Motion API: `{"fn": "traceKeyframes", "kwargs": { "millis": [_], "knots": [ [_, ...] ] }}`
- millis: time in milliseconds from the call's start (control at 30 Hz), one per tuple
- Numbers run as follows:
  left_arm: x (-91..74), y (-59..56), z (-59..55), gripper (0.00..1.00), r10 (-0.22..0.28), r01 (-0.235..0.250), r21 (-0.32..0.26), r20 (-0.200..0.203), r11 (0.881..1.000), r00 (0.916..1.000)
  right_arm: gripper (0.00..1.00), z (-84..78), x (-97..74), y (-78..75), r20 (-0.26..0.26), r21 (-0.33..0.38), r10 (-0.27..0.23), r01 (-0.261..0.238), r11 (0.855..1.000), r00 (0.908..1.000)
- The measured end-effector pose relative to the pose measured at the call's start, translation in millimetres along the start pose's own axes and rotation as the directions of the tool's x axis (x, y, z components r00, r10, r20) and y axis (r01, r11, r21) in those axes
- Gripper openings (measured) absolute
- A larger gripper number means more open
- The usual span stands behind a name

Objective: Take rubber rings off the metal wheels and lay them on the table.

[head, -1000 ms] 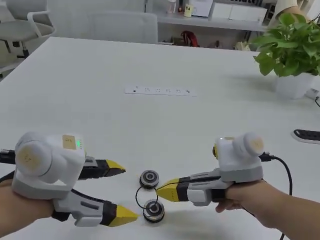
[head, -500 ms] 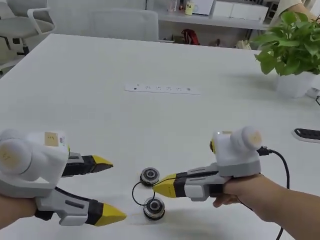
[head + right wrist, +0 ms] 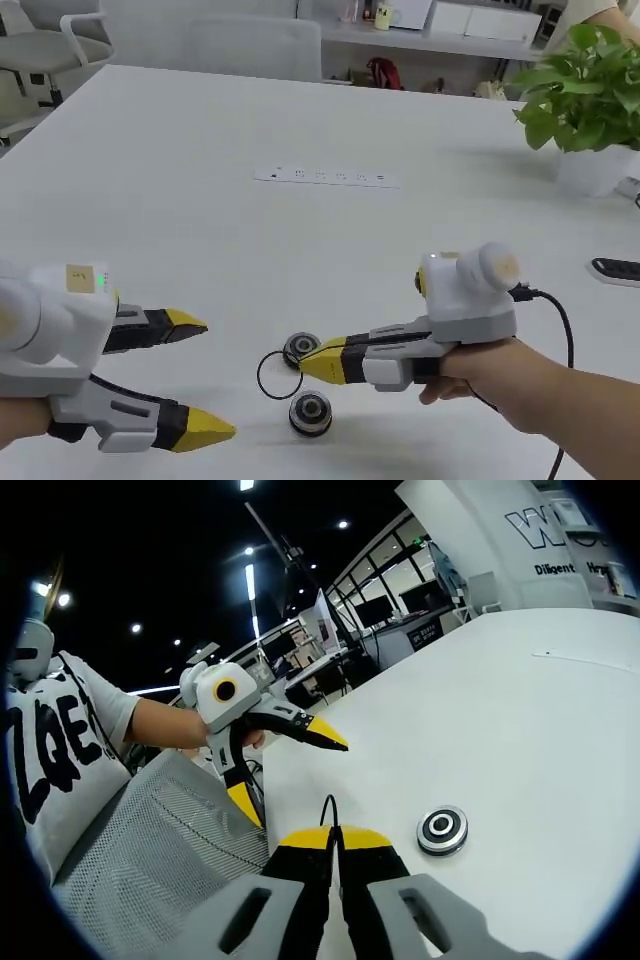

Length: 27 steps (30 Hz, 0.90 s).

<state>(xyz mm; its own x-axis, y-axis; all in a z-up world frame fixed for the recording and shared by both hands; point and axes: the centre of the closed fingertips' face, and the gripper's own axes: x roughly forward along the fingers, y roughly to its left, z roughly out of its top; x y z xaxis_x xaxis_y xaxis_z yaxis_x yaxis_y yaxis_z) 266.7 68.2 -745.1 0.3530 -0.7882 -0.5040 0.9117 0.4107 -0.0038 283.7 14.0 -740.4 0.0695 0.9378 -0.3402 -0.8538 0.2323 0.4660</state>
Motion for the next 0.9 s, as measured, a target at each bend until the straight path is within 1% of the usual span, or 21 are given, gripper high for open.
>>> {"fn": "traceKeyframes", "kwargs": {
  "millis": [200, 567, 667, 800, 900],
  "knots": [
    [-3.2, 2.0, -3.9, 0.72, 0.011, -0.011, -0.002, -0.005, 1.0, 0.9999, 0.0, 1.8, 8.3, 3.4, -0.011, -0.014, 0.008, -0.008, 1.0, 0.9999],
    [-9.3, 6.2, -12.5, 0.74, 0.029, -0.029, -0.01, -0.022, 1.0, 0.9993, 0.0, -4.9, 21.2, 2.4, -0.046, -0.025, 0.012, -0.013, 1.0, 0.9989],
    [-10.0, 7.0, -13.1, 0.74, 0.031, -0.032, -0.015, -0.022, 0.999, 0.9993, 0.0, -7.6, 24.5, 0.4, -0.058, -0.03, 0.008, -0.009, 1.0, 0.9983],
    [-10.8, 8.1, -15.5, 0.75, 0.035, -0.035, 0.002, -0.037, 0.999, 0.9987, 0.0, -9.3, 28.7, -0.5, -0.064, -0.032, 0.008, -0.01, 0.999, 0.9979],
    [-11.0, 8.5, -17.4, 0.75, 0.035, -0.035, -0.001, -0.041, 0.999, 0.9985, 0.0, -10.3, 32.2, -0.3, -0.071, -0.034, 0.012, -0.014, 0.999, 0.9974]
  ]
}}
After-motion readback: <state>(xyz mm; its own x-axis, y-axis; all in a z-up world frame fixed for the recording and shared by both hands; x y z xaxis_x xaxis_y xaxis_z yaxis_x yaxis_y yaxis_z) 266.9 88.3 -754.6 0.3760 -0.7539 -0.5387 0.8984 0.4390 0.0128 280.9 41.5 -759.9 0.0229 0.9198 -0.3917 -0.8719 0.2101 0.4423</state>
